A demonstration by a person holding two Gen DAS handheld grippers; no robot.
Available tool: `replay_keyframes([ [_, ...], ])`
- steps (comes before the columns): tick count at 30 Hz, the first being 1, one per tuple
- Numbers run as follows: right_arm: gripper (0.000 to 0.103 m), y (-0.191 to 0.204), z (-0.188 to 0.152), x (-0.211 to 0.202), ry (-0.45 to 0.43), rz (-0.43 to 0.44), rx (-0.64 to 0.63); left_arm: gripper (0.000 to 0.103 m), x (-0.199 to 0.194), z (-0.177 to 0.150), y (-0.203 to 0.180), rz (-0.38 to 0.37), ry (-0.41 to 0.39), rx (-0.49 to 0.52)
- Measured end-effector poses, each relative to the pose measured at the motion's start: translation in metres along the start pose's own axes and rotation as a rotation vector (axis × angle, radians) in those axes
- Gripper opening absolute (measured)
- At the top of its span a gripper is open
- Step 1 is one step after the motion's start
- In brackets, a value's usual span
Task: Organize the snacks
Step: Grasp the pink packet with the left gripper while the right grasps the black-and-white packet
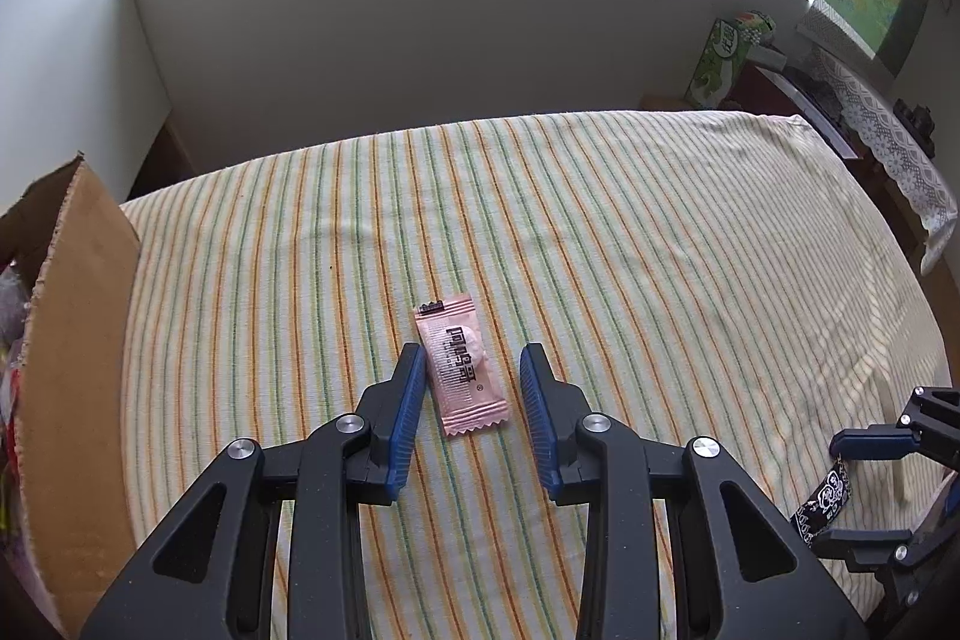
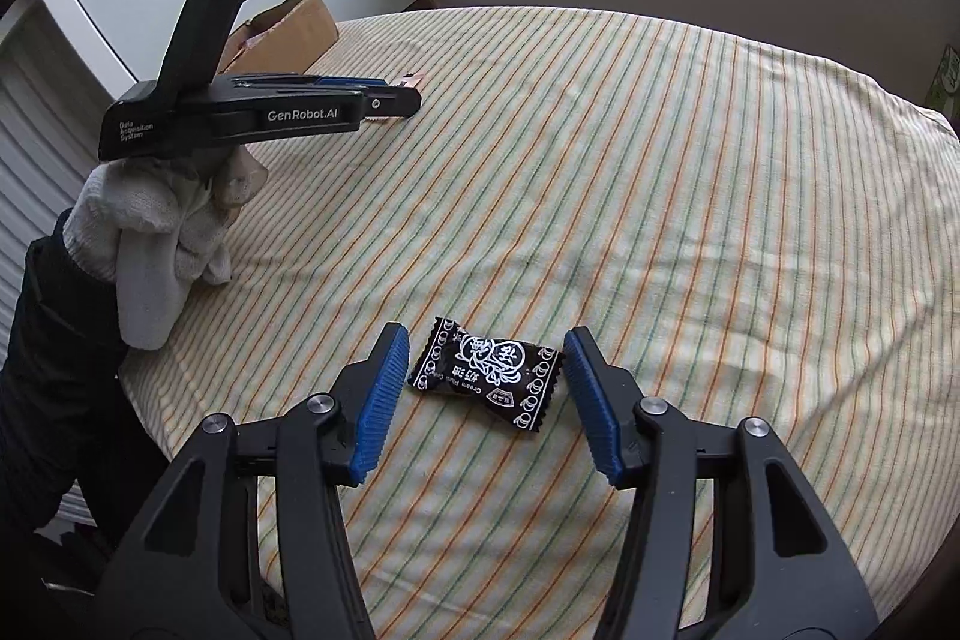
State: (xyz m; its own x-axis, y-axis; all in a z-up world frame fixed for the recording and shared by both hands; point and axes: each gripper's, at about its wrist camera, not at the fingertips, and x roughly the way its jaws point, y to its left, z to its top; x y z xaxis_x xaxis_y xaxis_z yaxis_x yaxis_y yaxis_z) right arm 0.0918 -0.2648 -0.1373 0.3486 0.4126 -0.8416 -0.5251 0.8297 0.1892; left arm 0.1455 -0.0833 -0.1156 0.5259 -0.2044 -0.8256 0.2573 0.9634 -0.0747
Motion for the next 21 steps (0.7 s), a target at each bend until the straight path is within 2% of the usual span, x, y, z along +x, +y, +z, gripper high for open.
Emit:
replay_keyframes([
  [10,0.054,0.024,-0.011,0.000,0.002,-0.102,-0.108,0.019,0.000,0.000,0.003,0.028,-0.013,-0.003],
  [12,0.049,0.028,-0.010,0.002,0.000,-0.144,-0.129,0.019,0.000,0.000,0.003,0.030,-0.015,-0.002],
  [14,0.036,0.029,-0.007,0.003,-0.007,-0.161,-0.119,0.019,0.000,0.000,0.002,0.033,-0.018,-0.001],
  [16,0.028,0.026,-0.003,0.003,-0.013,-0.163,-0.100,0.019,0.001,-0.001,0.002,0.035,-0.021,0.001],
  [21,0.026,0.021,0.003,0.002,-0.022,-0.155,-0.077,0.018,-0.002,-0.003,0.006,0.035,-0.025,-0.002],
])
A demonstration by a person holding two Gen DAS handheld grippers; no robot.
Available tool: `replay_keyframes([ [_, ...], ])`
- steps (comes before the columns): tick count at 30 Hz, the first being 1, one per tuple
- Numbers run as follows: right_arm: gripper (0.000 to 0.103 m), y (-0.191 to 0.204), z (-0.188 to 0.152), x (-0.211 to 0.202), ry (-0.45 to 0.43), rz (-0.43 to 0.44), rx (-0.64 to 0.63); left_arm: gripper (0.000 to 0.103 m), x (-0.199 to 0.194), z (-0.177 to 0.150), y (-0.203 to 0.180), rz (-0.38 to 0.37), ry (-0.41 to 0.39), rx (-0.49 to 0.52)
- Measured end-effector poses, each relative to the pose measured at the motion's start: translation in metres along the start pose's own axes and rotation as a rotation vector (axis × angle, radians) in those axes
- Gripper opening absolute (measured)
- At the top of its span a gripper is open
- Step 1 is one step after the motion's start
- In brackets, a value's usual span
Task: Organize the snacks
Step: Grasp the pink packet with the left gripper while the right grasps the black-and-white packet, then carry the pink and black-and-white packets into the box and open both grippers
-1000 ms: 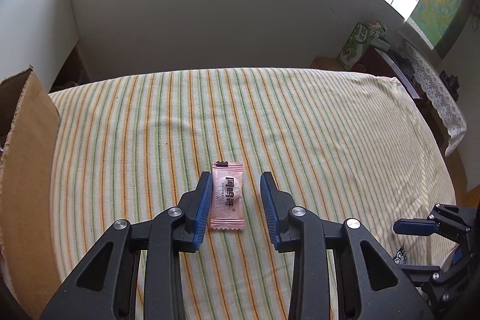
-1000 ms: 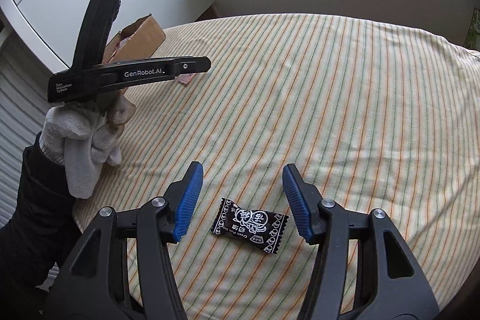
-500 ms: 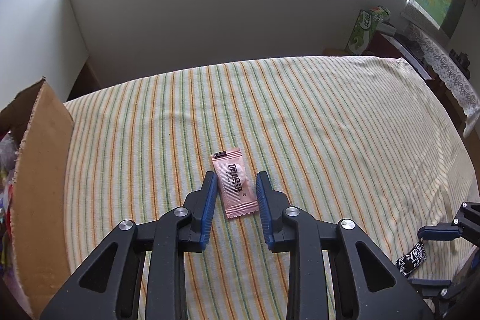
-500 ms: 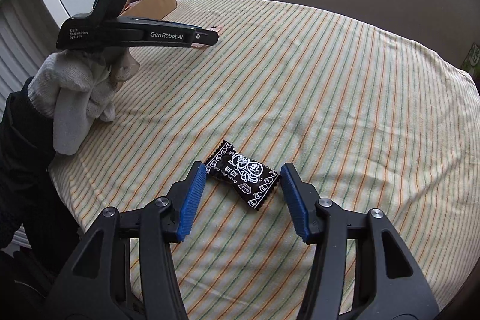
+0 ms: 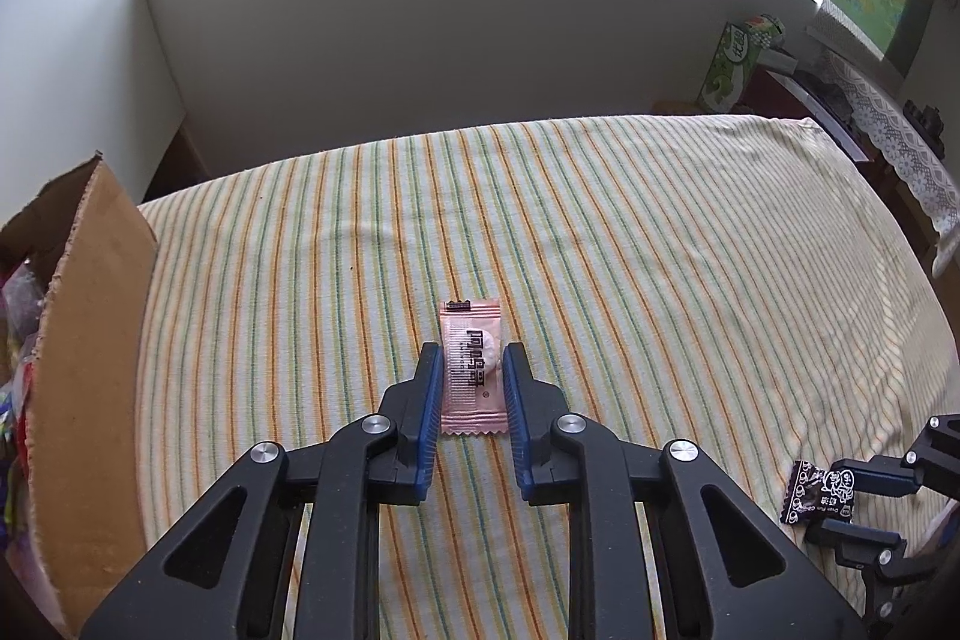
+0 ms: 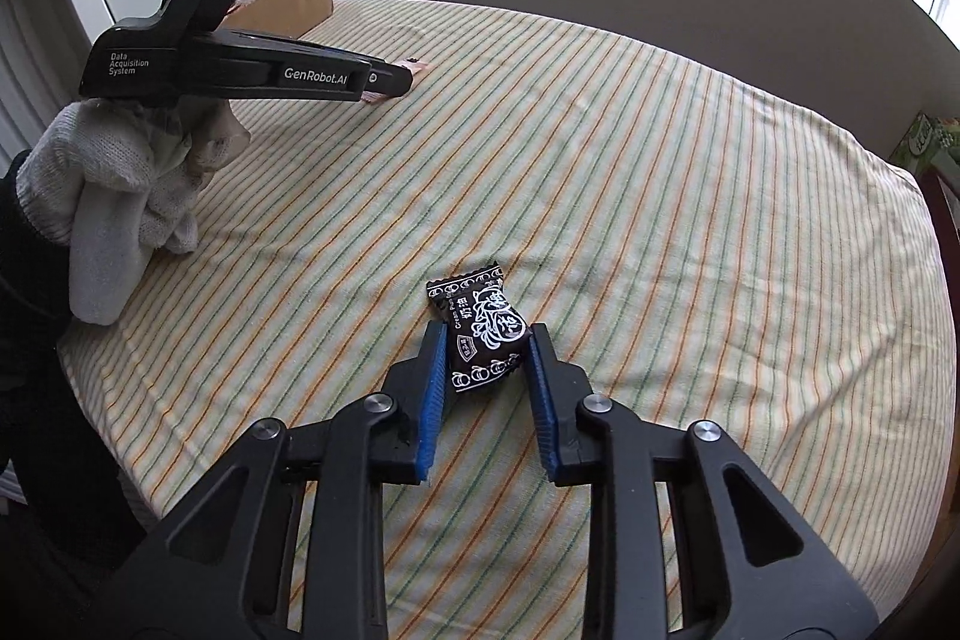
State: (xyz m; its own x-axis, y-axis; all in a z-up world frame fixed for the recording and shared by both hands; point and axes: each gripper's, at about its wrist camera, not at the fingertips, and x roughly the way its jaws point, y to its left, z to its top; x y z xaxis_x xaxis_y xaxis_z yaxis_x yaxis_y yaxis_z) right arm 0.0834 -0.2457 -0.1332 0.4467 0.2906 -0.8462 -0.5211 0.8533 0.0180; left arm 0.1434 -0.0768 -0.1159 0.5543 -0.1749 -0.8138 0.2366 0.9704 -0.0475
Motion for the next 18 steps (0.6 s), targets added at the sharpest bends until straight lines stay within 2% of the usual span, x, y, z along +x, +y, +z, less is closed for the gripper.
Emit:
replay_keyframes([
  [9,0.024,-0.002,0.020,-0.008,-0.055,0.003,0.051,0.018,-0.019,-0.005,0.011,0.022,-0.032,-0.006],
  [18,0.024,0.018,0.050,-0.030,-0.142,0.040,0.060,0.018,-0.073,-0.010,0.018,0.028,-0.147,-0.008],
])
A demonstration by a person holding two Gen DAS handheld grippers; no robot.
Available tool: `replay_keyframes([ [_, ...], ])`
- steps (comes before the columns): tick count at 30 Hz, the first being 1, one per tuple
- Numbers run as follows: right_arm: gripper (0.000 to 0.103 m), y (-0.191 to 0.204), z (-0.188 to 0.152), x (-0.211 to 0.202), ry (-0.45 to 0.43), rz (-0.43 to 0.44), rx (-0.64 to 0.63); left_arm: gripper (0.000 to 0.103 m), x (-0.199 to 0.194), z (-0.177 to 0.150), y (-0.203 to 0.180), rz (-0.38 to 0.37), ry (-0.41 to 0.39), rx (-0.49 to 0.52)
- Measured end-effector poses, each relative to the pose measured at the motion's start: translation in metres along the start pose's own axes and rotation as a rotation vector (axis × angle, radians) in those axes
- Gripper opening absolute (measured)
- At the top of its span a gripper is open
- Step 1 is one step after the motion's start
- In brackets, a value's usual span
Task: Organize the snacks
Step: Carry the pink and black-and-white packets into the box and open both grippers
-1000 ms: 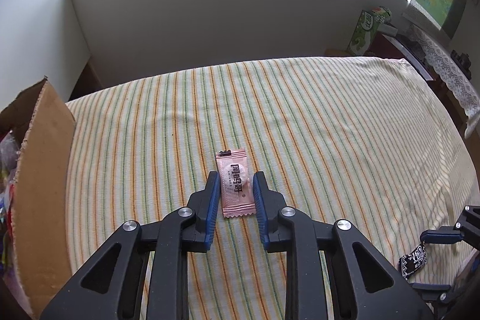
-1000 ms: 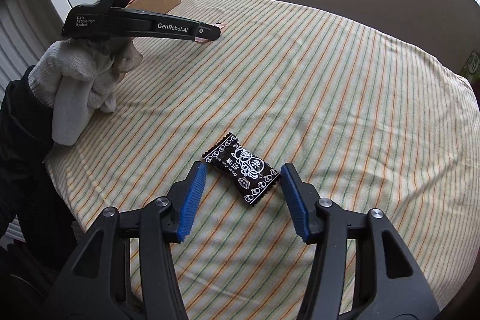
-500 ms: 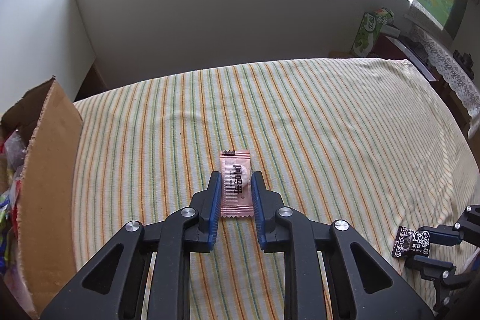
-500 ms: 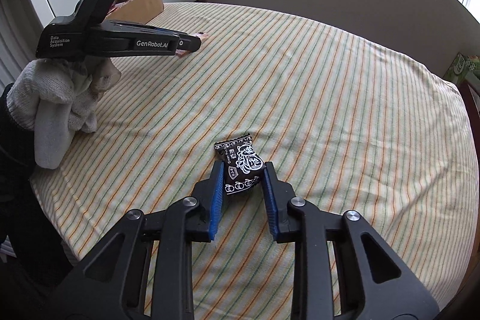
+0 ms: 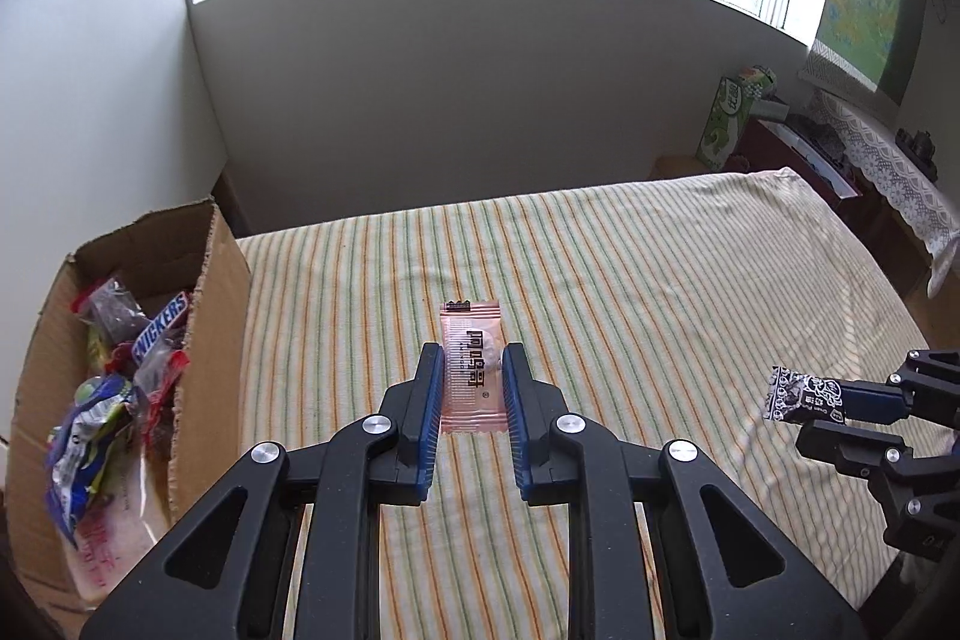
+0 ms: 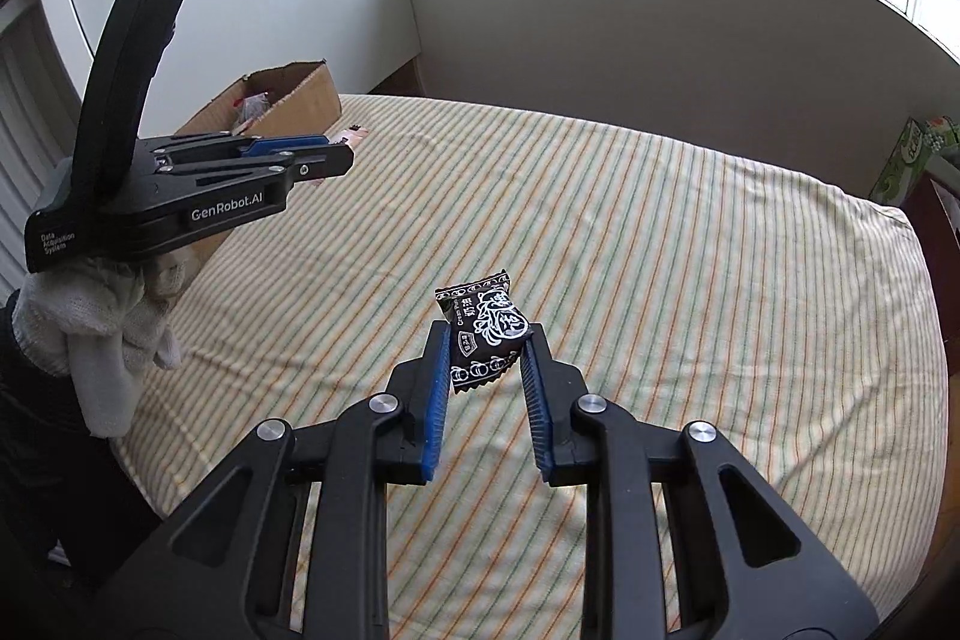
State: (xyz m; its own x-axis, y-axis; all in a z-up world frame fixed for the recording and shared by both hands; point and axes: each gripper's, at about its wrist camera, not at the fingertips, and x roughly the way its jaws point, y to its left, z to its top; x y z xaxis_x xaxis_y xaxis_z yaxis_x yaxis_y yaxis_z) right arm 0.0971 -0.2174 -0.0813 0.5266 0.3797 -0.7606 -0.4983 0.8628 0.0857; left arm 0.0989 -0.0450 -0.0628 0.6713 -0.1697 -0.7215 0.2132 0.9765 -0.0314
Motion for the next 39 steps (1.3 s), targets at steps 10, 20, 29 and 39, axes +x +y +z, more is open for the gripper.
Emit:
replay_keyframes([
  [10,0.024,0.064,0.039,0.006,-0.043,0.070,-0.084,0.018,-0.046,-0.016,0.038,0.026,-0.073,-0.057],
  [20,0.024,0.120,0.071,0.027,-0.054,0.131,-0.147,0.018,-0.070,-0.038,0.085,0.093,-0.108,-0.116],
  [29,0.024,0.159,0.087,0.057,-0.031,0.155,-0.181,0.018,-0.087,-0.056,0.134,0.132,-0.124,-0.170],
  [39,0.024,0.192,0.111,0.081,-0.031,0.165,-0.205,0.018,-0.106,-0.058,0.177,0.155,-0.169,-0.241],
])
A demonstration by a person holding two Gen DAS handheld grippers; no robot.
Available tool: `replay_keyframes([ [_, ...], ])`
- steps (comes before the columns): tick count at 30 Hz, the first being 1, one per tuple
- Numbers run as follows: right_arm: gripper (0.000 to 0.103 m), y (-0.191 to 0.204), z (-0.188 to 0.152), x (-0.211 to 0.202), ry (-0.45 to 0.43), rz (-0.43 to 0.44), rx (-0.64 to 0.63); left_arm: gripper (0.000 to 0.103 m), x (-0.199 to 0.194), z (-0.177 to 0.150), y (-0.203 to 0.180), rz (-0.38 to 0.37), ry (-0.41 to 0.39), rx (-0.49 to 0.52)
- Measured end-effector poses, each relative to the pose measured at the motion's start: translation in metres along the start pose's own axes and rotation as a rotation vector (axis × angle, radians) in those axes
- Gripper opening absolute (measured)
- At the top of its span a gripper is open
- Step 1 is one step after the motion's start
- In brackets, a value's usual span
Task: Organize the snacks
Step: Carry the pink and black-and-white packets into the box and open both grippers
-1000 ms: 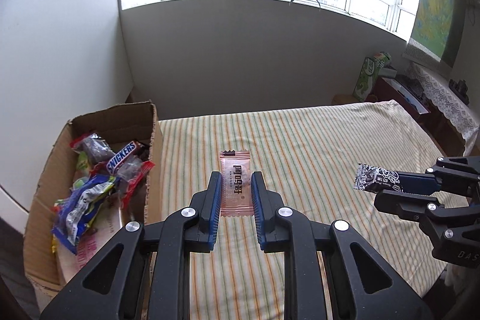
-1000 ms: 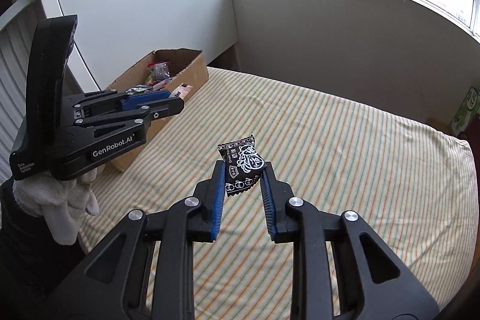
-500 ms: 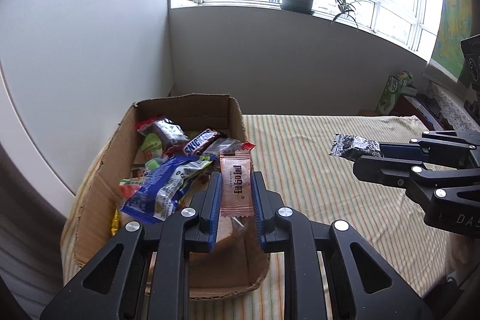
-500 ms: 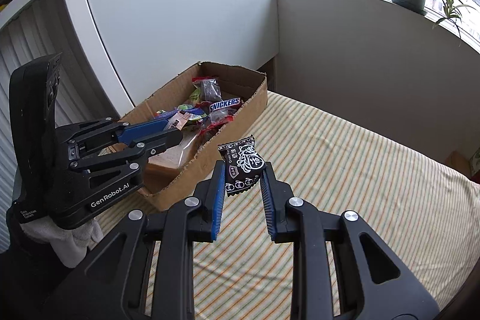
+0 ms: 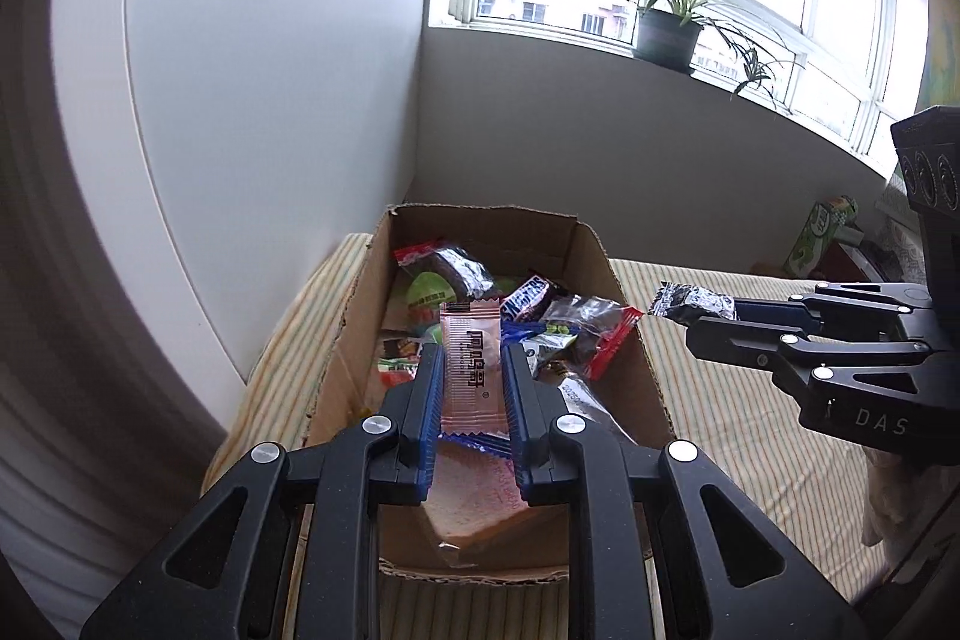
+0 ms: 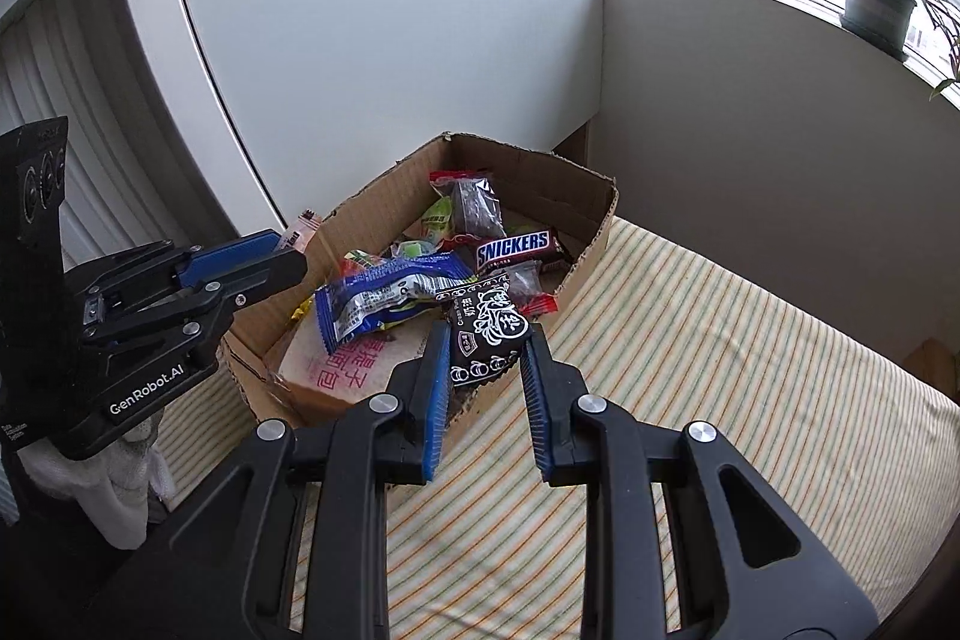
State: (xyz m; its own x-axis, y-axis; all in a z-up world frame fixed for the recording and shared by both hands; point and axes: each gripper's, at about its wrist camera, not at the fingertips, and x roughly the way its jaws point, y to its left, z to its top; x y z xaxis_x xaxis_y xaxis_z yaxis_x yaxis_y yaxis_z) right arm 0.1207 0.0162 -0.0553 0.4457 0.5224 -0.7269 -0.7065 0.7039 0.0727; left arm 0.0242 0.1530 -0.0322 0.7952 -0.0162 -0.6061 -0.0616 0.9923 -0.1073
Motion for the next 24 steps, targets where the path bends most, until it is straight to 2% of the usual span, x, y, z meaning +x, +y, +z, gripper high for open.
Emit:
replay_keyframes([
  [9,0.024,0.000,0.027,0.029,-0.002,0.016,0.013,0.018,0.018,0.016,0.008,0.003,0.015,-0.006],
  [22,0.024,-0.002,0.033,0.058,0.036,0.031,0.028,0.019,0.040,0.013,0.012,0.038,0.064,-0.004],
  [24,0.027,-0.002,0.033,0.057,0.032,0.027,0.026,0.019,0.041,0.013,0.011,0.038,0.066,-0.003],
])
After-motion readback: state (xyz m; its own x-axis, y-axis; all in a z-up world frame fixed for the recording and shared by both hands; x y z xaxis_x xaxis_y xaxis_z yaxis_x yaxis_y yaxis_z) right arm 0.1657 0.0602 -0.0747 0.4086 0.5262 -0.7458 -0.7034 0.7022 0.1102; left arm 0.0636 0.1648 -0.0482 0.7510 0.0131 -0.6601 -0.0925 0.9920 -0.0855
